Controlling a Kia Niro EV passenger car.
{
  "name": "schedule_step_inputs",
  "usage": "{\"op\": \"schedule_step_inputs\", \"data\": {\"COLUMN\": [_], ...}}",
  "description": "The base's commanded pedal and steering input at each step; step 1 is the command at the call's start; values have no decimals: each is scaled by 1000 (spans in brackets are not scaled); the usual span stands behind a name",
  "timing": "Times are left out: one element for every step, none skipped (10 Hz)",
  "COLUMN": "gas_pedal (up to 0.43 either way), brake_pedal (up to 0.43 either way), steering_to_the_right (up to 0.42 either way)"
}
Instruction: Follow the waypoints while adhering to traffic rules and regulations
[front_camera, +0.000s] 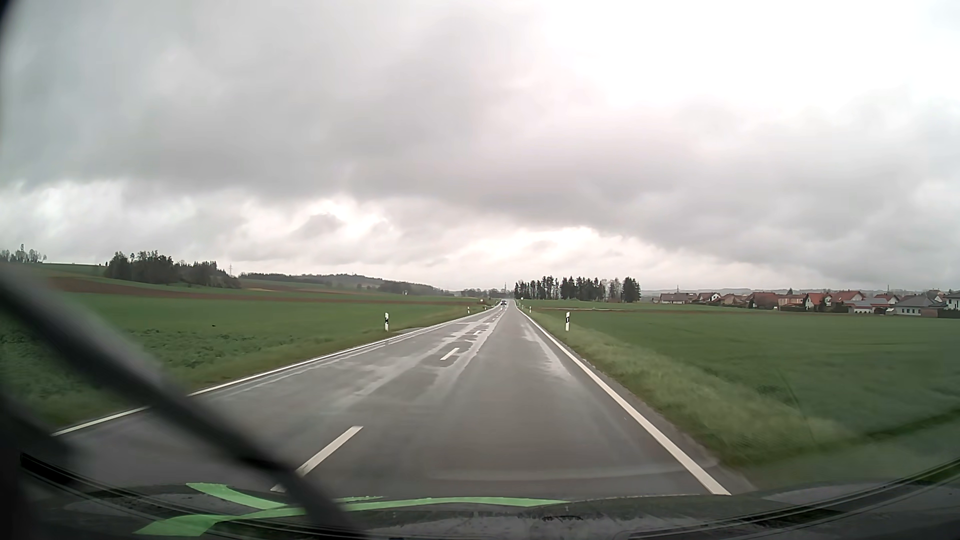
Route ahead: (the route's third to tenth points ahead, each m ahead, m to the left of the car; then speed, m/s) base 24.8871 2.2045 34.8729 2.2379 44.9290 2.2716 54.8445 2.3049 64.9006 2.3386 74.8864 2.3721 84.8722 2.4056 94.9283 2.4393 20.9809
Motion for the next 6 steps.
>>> {"op": "schedule_step_inputs", "data": {"gas_pedal": [118, 118, 118, 110, 98, 87], "brake_pedal": [0, 0, 0, 0, 0, 0], "steering_to_the_right": [-2, -2, -2, -2, -2, -2]}}
